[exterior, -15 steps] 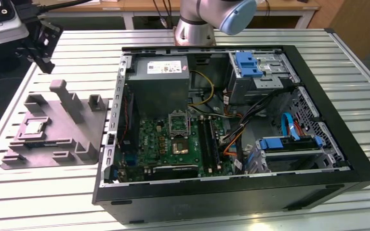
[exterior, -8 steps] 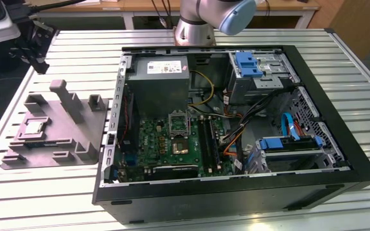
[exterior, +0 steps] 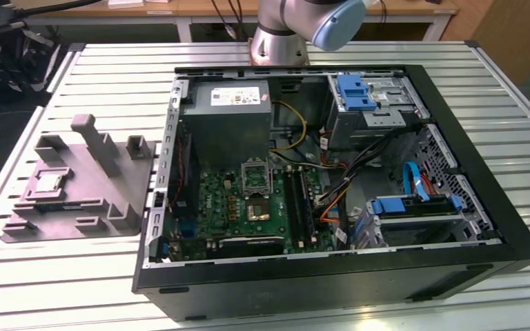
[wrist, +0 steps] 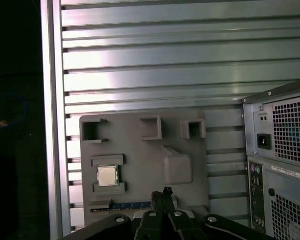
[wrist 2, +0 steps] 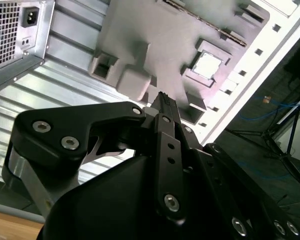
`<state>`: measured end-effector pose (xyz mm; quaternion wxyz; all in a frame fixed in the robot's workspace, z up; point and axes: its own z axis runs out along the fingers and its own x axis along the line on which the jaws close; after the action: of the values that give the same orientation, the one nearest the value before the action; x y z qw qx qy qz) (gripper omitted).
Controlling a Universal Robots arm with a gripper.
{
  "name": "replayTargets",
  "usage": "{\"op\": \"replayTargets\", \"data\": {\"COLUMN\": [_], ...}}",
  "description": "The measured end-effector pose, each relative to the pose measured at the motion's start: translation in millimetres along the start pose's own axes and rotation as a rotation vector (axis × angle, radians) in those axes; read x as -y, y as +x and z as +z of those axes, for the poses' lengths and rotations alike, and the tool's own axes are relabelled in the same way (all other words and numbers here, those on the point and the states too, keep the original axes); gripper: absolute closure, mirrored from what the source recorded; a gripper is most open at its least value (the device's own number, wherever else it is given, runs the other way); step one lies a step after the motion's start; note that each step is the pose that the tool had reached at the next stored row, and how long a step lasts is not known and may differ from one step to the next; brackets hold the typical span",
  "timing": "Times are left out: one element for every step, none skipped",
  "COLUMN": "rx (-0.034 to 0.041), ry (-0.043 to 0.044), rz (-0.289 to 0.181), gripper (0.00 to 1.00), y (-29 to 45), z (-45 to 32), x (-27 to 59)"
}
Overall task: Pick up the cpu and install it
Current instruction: 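Reach for the cpu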
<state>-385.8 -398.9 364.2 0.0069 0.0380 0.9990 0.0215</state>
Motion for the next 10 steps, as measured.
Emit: {"op": "replayTargets", "data": {"rx": [0.0000,-0.0001,0.0000,0.0000,0.0000,0.0000,-0.0001,0.0001,0.0000,0.0000], "ry": [-0.0001,0.0001,0.0000,0.0000,0.0000,0.0000,0.0001,0.0000,0.0000,0.0000], "rz": [0.000,0.000,0.000,0.000,0.000,0.000,0.000,0.000,0.000,0.000], "gripper": [0.89,0.89,0.89,0.89,0.89,0.89,0.89,0.89,0.89,0.89], "y": [3.3,6.7,10.4,14.4,19.2,23.7,28.1,32.6,37.0,41.6], "z": [0.0,-0.1,0.0,-0.1,0.0,0.0,-0.1,0.0,-0.1,-0.1], "x": [0.2,0.5,0.8,1.1,1.4,1.8,2.1,2.5,2.8,3.2]}}
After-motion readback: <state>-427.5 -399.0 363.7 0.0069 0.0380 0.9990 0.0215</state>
